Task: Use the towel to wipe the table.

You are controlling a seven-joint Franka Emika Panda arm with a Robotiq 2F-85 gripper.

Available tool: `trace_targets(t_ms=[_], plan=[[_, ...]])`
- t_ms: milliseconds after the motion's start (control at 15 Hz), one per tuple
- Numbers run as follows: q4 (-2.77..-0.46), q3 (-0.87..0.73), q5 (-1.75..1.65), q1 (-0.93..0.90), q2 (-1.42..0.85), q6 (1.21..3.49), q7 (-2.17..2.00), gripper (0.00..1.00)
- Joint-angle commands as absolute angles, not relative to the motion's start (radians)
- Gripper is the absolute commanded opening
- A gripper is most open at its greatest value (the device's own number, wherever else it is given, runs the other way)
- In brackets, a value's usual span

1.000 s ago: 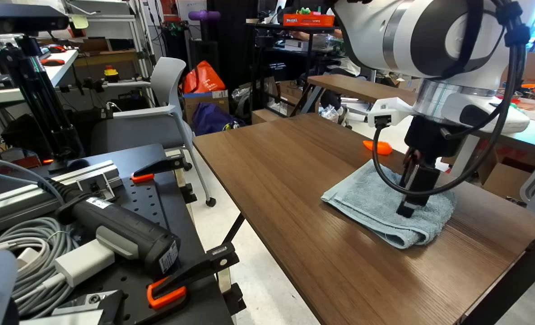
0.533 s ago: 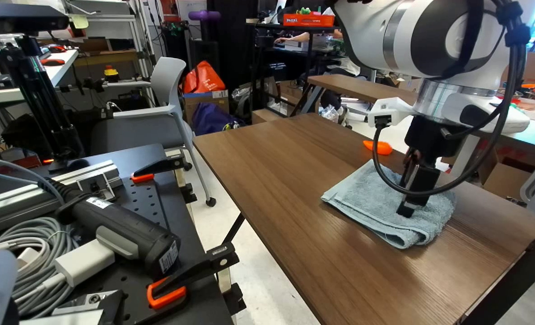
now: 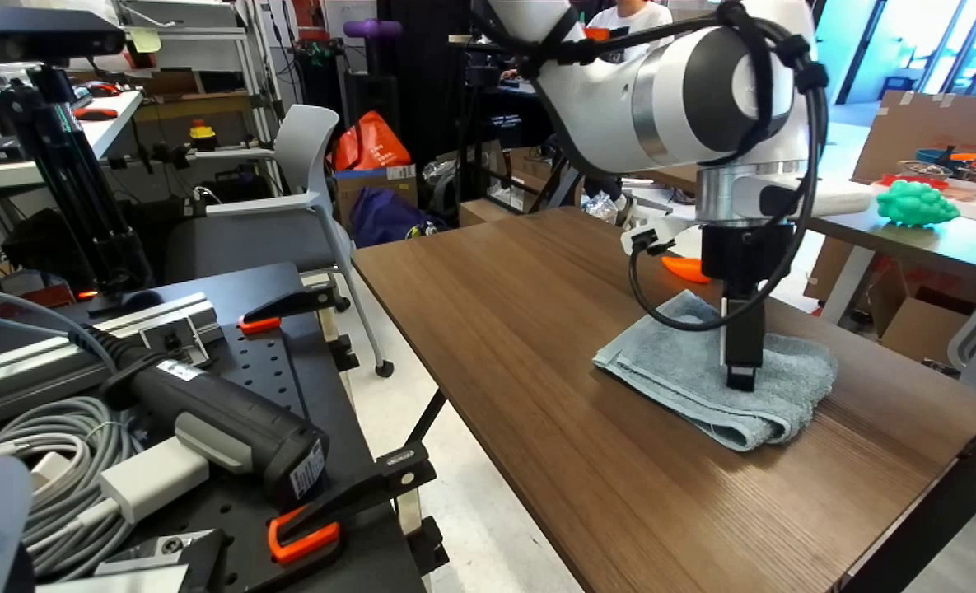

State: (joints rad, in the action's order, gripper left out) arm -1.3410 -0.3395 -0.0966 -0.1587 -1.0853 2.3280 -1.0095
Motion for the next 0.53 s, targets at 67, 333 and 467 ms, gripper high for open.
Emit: trace_targets(t_ms=[67,333,467], plan=[[-1.460,-0.356,-0.262,-0.301,-1.096,2.379,-1.096,1.00],[-1.592,-0.272,-0.328,-0.346,-0.995,2.444,-1.030,1.00],[-1.659,-0.239,-0.339,-0.355,-0.952,2.503,-0.993,1.00]])
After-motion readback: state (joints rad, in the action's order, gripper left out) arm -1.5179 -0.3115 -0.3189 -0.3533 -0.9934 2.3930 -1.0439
